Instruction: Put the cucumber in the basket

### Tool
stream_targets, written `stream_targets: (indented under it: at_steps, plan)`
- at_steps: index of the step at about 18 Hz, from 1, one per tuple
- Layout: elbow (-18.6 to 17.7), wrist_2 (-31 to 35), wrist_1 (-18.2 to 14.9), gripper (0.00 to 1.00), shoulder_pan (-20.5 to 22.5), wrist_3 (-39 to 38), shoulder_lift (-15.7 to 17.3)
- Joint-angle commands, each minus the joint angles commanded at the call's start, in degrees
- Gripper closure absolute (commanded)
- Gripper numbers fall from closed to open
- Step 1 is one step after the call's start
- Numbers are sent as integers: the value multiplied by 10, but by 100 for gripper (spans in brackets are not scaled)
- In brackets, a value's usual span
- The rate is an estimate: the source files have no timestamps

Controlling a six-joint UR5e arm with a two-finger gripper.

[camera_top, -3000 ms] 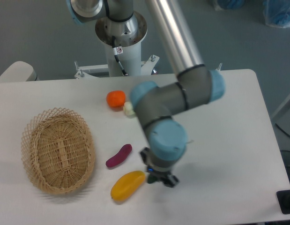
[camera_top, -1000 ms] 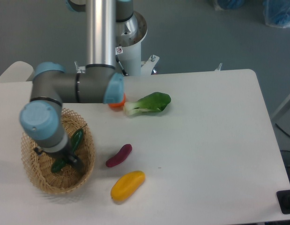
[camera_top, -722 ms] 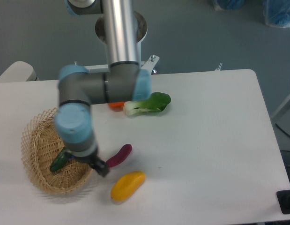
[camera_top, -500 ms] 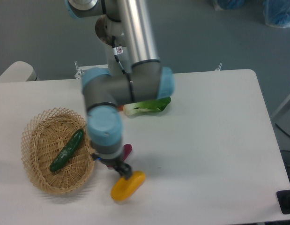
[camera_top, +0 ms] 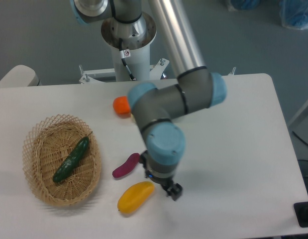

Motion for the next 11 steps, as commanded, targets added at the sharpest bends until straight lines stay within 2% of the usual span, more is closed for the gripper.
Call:
stream_targets:
  at_steps: [6,11]
  plan:
    - [28,7,-2,0,11,36,-21]
    - [31,17,0,0,13,37,-25]
